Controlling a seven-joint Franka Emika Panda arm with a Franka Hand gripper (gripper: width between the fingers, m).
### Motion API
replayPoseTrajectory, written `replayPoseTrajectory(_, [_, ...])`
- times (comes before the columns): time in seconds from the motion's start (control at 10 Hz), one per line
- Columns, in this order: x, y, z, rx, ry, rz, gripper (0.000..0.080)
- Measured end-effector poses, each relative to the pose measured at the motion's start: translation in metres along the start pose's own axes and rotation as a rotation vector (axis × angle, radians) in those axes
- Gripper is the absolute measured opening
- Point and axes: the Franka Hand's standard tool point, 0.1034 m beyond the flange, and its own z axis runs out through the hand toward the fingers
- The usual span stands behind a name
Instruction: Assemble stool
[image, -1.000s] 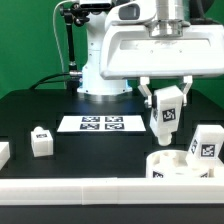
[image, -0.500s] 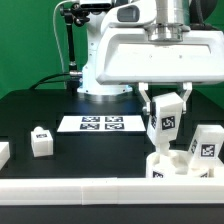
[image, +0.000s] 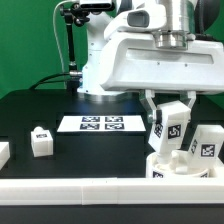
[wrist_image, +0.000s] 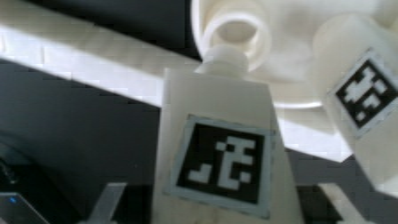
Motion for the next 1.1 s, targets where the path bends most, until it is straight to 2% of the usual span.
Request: replayPoseTrajectory(1.1, [-0.0109, -0.0056, 0.01, 0.001, -0.004, -0.007, 0.0327])
